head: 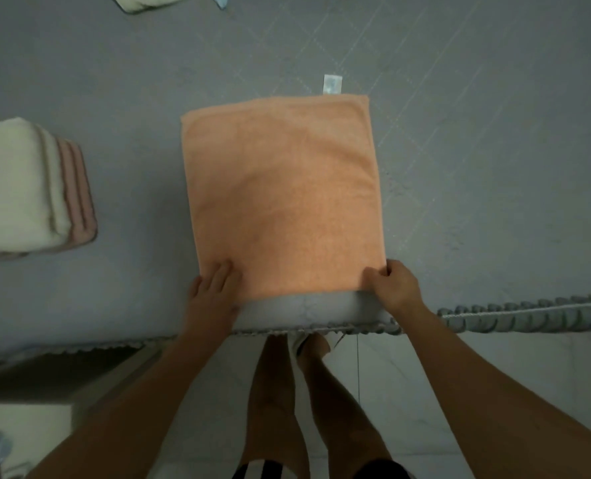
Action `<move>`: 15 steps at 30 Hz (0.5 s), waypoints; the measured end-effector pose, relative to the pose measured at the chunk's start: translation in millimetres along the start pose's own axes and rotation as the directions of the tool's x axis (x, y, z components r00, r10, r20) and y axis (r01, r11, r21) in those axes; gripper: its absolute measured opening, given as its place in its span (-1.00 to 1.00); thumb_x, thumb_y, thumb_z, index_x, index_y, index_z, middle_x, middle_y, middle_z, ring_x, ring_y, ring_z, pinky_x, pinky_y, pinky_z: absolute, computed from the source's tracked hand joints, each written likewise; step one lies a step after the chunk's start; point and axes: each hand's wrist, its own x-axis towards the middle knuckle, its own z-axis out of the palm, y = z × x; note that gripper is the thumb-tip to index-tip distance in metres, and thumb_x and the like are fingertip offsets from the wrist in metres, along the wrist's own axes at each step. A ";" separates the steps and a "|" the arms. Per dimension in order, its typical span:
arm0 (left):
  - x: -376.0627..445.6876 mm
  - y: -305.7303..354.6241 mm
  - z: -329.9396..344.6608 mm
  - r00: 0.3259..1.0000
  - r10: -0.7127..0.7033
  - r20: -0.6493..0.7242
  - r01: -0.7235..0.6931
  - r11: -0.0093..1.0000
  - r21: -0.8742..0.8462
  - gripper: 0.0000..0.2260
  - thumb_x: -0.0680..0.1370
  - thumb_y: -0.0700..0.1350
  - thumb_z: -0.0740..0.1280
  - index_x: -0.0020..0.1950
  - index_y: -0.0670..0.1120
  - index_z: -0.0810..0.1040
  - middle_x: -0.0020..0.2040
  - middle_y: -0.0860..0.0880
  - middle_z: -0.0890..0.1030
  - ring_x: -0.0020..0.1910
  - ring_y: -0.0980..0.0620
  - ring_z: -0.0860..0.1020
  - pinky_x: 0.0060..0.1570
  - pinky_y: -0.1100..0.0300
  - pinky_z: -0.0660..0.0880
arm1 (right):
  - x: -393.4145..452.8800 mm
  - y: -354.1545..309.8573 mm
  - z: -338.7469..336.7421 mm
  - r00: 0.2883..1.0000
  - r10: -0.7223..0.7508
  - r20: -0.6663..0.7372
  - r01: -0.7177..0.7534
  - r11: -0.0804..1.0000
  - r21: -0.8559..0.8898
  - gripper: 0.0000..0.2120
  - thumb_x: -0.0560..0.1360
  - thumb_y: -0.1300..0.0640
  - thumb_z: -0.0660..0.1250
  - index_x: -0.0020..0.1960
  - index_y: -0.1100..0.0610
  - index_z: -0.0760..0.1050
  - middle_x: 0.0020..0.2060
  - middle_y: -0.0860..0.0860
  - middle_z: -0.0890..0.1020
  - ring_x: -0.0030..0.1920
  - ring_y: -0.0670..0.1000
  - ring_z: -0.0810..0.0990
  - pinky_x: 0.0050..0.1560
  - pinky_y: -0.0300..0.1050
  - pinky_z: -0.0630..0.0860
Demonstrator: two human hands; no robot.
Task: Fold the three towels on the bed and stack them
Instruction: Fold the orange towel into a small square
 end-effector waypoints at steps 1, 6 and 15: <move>2.7 -1.8 0.4 1.000 0.005 -0.027 -0.005 1.000 0.008 -0.47 0.28 -0.27 0.56 0.24 -0.22 0.58 0.33 -0.23 0.54 0.28 -0.28 0.53 0.20 -0.24 0.45 | 0.6 3.1 -1.1 0.999 -0.003 0.046 0.003 1.000 0.010 -0.74 0.52 0.01 0.29 0.13 0.12 0.45 -0.03 0.06 0.58 -0.17 -0.03 0.50 -0.21 -0.12 0.38; 6.4 -5.2 -7.4 0.993 0.009 -0.119 -0.017 0.998 -0.066 -0.75 0.43 -0.17 0.31 0.06 -0.23 0.60 0.04 -0.21 0.65 0.00 -0.23 0.62 0.05 -0.10 0.50 | -6.3 11.9 -15.1 0.999 -0.006 0.047 -0.008 0.957 0.290 -0.78 0.50 0.08 0.38 0.07 0.15 0.47 -0.04 0.06 0.60 -0.12 0.00 0.58 -0.18 -0.10 0.54; -55.9 -35.1 -46.6 0.978 -0.158 -0.134 0.074 0.870 -0.488 -0.81 0.51 -0.15 0.40 -0.09 0.14 0.48 -0.23 0.17 0.57 -0.25 0.18 0.56 -0.33 0.24 0.41 | -72.0 4.1 -49.0 0.989 0.009 0.144 -0.102 0.748 0.655 -0.73 0.39 0.08 0.48 -0.15 0.14 0.39 -0.40 0.10 0.50 -0.53 0.02 0.43 -0.47 -0.08 0.45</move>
